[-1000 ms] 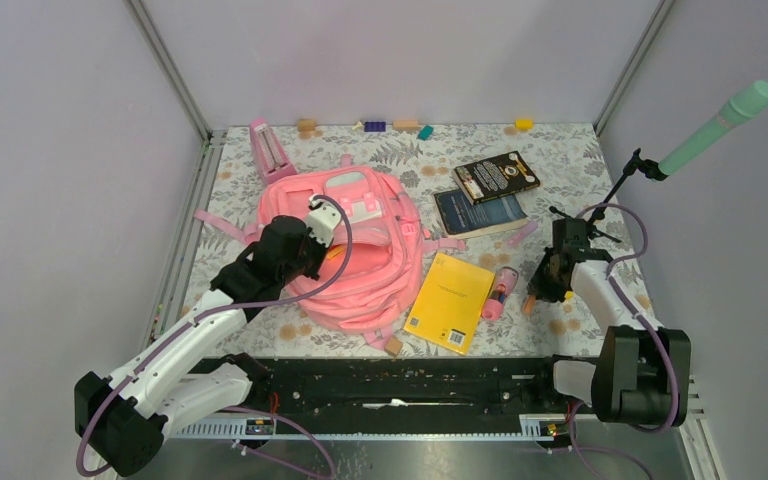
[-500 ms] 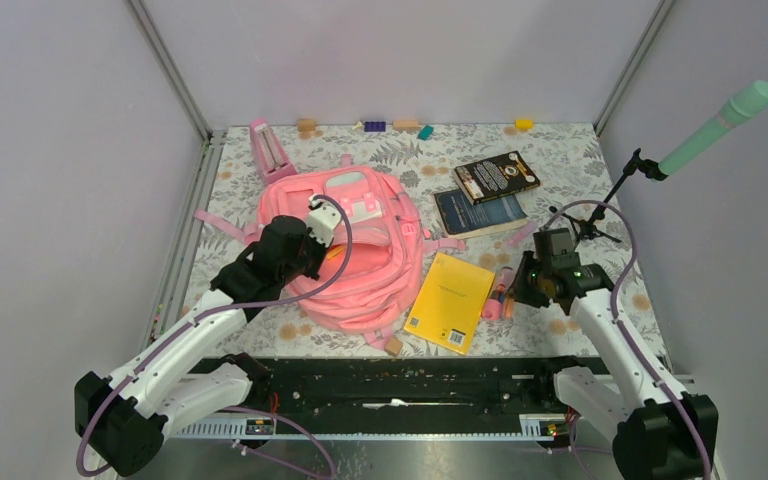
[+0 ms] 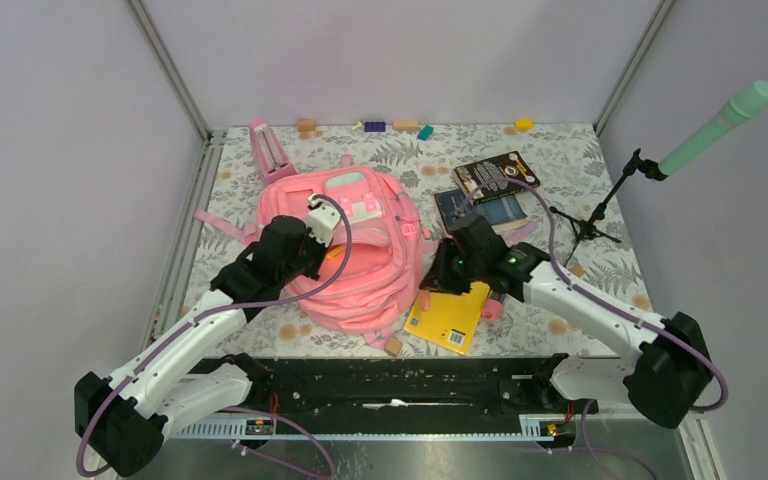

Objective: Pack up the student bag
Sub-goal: Place the stationery in the student bag.

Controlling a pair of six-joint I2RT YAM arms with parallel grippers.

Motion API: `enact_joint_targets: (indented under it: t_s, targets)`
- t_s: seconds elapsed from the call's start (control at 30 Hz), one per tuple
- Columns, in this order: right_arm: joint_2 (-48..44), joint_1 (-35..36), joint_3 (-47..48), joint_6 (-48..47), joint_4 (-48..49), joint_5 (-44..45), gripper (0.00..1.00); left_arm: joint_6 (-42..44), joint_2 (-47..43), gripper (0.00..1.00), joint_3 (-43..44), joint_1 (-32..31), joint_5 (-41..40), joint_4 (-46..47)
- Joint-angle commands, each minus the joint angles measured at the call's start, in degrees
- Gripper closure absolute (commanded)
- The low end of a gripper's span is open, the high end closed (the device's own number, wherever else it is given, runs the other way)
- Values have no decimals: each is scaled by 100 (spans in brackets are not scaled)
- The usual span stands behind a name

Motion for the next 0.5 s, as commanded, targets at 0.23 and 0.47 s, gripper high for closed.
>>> enact_joint_targets:
  t_s: [0.23,0.47]
  targets:
    - [1507,1031,1020,1363,2071,-276,100,-138,-157,100,339,1,72,275]
    - [1950,1254,1063,1971,2942,-159,100,-138,-170,100,347,1,133,269]
